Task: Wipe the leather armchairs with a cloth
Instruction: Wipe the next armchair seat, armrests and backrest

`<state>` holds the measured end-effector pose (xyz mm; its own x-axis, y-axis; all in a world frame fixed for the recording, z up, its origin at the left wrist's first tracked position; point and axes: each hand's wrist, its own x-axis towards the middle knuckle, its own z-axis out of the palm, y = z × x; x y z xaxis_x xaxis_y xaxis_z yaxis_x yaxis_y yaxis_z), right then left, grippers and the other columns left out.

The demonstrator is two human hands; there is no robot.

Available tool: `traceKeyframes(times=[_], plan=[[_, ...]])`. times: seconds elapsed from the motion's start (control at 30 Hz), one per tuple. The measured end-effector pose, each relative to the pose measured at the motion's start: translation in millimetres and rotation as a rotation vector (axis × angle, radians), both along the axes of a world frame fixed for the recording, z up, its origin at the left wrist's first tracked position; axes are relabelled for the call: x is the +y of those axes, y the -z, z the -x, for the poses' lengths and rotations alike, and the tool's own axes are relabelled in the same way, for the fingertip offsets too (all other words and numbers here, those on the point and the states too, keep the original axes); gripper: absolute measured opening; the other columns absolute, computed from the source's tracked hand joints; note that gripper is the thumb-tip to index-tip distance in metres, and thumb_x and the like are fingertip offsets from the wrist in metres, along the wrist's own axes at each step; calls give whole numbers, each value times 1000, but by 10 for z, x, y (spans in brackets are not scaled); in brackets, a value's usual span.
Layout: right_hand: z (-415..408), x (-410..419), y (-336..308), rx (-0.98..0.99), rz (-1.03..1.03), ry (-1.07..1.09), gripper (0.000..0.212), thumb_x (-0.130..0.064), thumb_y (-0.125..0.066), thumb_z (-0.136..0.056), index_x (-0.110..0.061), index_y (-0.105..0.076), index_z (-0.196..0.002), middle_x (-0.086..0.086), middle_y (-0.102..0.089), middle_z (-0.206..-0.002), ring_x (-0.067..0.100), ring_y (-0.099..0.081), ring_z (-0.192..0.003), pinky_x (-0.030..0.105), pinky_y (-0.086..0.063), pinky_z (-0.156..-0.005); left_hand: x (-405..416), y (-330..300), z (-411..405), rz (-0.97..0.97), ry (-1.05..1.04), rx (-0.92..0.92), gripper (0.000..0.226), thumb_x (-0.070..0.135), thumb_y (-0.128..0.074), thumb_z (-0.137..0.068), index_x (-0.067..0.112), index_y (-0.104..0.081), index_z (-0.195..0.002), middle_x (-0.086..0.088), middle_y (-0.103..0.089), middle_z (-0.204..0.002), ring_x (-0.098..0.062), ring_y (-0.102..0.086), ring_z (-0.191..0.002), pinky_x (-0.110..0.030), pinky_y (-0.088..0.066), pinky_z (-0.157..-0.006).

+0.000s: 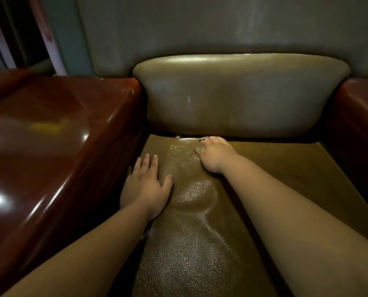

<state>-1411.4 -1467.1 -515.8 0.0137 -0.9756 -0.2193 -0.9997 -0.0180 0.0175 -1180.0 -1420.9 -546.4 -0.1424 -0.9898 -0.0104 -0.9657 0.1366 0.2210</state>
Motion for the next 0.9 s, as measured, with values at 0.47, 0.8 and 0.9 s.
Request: traceKeyframes(times=[0.47, 0.8, 0.9], plan=[[-762, -300, -30, -177, 34, 97, 56, -47, -38, -106, -20, -40, -155, 11, -37, -156, 35, -38, -140, 42, -34, -116, -29, 33, 51, 56, -3, -9, 83, 66, -30, -100, 25, -11, -170, 1, -5, -178, -19, 1, -164, -40, -3, -131], [-364, -312, -61, -61, -89, 438, 60, -34, -40, -101, -16, -37, -158, 10, -32, -159, 34, -33, -146, 46, -31, -122, -32, 82, 34, 46, -12, 66, 86, 67, -29, -99, 24, -7, -170, 2, 0, -178, -18, 6, -163, -39, -1, -129], [-799, -473, -98, -92, -124, 472, 65, -32, -52, -97, -12, -35, -157, 15, -29, -157, 39, -28, -145, 49, -24, -122, -29, 75, 52, 47, -13, 46, 89, 67, -28, -98, 20, -6, -170, 1, 1, -178, -18, 7, -163, -38, 1, -129]])
